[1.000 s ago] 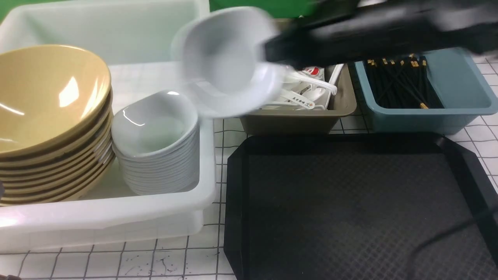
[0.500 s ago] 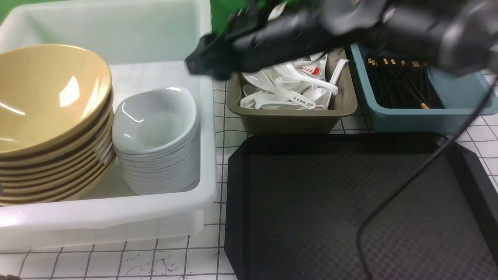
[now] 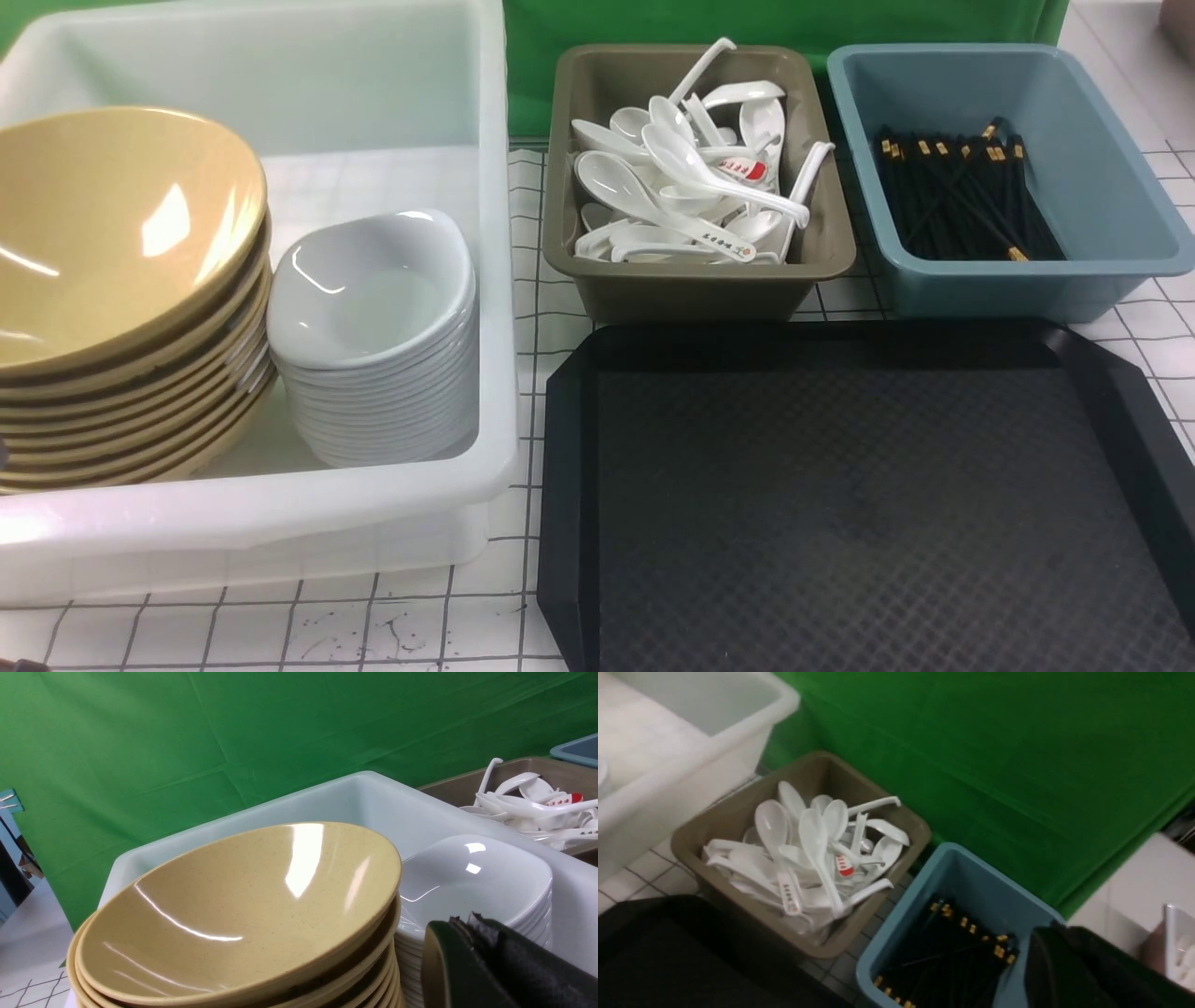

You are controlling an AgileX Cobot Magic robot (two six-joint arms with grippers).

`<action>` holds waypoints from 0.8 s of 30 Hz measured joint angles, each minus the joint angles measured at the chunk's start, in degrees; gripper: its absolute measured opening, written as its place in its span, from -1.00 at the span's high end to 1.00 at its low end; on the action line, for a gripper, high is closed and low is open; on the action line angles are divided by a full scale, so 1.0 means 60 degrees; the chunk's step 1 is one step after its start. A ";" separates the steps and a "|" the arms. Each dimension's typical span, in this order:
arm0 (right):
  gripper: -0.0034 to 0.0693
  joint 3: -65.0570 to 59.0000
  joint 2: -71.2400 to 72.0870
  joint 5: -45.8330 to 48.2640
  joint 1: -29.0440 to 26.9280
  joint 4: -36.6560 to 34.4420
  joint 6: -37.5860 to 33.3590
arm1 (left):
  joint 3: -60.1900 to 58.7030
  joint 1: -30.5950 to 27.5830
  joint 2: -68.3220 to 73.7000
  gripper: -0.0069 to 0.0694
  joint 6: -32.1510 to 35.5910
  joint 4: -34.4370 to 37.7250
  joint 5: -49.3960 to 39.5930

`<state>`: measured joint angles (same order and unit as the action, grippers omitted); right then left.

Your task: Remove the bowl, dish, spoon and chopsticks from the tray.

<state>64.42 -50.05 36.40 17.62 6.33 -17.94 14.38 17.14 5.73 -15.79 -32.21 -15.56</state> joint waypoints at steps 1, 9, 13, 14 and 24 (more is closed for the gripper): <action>0.80 -0.1008 0.0606 -0.0746 -0.0028 0.0031 0.0027 | 0.0000 0.0000 0.0000 0.85 0.0000 0.0000 0.0000; 0.80 -0.7650 0.5017 -0.5153 -0.0060 0.0060 0.0203 | 0.0000 0.0000 0.0000 0.85 -0.0003 0.0000 0.0009; 0.80 -0.9780 0.7233 -0.5414 -0.0060 0.0068 0.1314 | 0.0000 0.0000 0.0000 0.85 -0.0003 0.0000 0.0008; 0.80 -1.0225 0.7804 -0.5475 -0.0060 0.0068 0.1760 | 0.0000 0.0000 0.0000 0.85 -0.0003 0.0000 0.0008; 0.80 -1.1003 0.7868 -0.8856 -0.0250 0.0068 0.2423 | 0.0000 0.0000 -0.0013 0.85 -0.0011 0.0000 0.0006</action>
<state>-1.60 -2.84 -16.73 16.12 6.74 -3.40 14.38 17.14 5.65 -15.86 -32.21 -15.53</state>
